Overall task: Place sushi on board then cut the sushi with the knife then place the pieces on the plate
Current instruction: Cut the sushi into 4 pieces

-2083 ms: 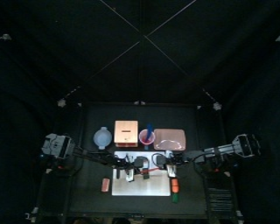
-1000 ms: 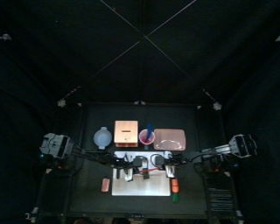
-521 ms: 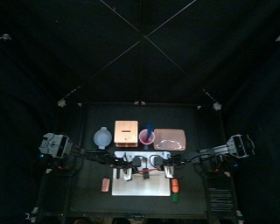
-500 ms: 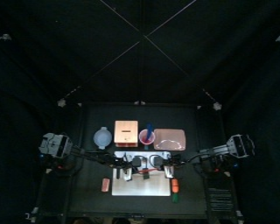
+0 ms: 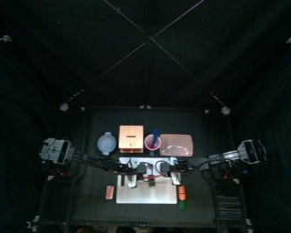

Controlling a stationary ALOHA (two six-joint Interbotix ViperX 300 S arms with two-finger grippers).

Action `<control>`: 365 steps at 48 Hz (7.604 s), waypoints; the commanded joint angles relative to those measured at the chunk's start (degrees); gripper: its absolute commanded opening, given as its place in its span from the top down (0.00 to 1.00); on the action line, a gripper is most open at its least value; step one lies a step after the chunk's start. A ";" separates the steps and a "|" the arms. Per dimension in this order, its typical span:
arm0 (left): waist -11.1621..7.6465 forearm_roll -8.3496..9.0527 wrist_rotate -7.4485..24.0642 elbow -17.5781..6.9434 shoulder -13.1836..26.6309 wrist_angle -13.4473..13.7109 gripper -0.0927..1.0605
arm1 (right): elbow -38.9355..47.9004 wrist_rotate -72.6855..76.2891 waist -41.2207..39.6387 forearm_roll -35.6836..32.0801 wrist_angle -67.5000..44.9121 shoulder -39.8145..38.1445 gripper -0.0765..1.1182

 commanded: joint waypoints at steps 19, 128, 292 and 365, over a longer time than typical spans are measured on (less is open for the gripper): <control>0.18 0.09 0.00 -0.88 -0.70 -0.62 0.49 | -0.70 0.09 -0.44 0.44 -0.35 -0.70 0.59; -1.49 0.00 -0.09 -0.88 -2.02 -0.44 0.49 | -1.23 0.18 1.76 2.90 3.08 -2.72 0.59; -7.21 -11.16 -0.09 0.00 3.69 -1.67 0.49 | -1.58 0.09 10.55 13.54 1.32 6.33 0.59; -0.26 -4.83 0.18 9.76 -10.11 -18.90 0.31 | 14.68 13.36 -5.01 8.70 34.28 -34.89 0.58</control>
